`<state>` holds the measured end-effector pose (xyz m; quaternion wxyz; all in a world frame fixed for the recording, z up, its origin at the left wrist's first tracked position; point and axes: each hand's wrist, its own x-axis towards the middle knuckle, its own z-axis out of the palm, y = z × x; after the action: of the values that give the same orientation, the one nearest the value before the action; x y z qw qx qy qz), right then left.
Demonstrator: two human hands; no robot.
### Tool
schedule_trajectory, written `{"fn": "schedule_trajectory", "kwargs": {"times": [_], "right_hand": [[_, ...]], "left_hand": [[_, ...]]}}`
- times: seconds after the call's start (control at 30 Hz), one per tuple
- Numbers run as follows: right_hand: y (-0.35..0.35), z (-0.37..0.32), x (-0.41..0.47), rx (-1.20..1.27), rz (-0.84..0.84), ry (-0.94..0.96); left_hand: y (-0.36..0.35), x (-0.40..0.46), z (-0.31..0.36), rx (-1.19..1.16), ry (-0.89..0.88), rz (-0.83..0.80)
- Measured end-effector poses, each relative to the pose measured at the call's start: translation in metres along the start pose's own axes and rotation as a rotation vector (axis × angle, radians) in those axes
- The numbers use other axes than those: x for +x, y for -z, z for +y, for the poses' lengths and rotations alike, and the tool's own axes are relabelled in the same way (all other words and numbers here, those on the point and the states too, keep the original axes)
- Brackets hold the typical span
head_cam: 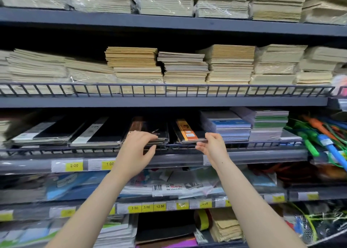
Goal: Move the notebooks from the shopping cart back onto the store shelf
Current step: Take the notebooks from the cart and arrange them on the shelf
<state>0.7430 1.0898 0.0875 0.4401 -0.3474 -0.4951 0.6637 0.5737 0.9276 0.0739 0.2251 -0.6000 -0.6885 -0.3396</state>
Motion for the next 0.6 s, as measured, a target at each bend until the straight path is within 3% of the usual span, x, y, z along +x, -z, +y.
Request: {"fn": "schedule_trajectory", "kwargs": {"times": [0.07,0.13,0.27,0.37,0.43,0.6], "right_hand": [[-0.005,0.002,0.001,-0.156,0.022,-0.015],[0.001,0.004,-0.001,-0.462,0.048,0.043],[0.030,0.015,-0.015,-0.841,0.057,0.373],[0.046,0.030,-0.026,-1.074,0.034,0.655],[0.042,0.040,-0.027,-1.194,-0.014,0.792],[0.015,0.061,-0.013,-1.278,0.001,1.101]], "left_hand": [[-0.001,-0.006,0.007,-0.037,0.001,0.025],[-0.004,-0.014,0.015,-0.099,0.009,0.002],[-0.014,-0.029,0.022,-0.111,-0.056,-0.082],[-0.019,-0.017,0.016,-0.004,-0.121,0.029],[-0.026,-0.005,0.010,0.084,-0.087,0.092],[-0.052,0.003,-0.003,0.311,-0.011,0.024]]}}
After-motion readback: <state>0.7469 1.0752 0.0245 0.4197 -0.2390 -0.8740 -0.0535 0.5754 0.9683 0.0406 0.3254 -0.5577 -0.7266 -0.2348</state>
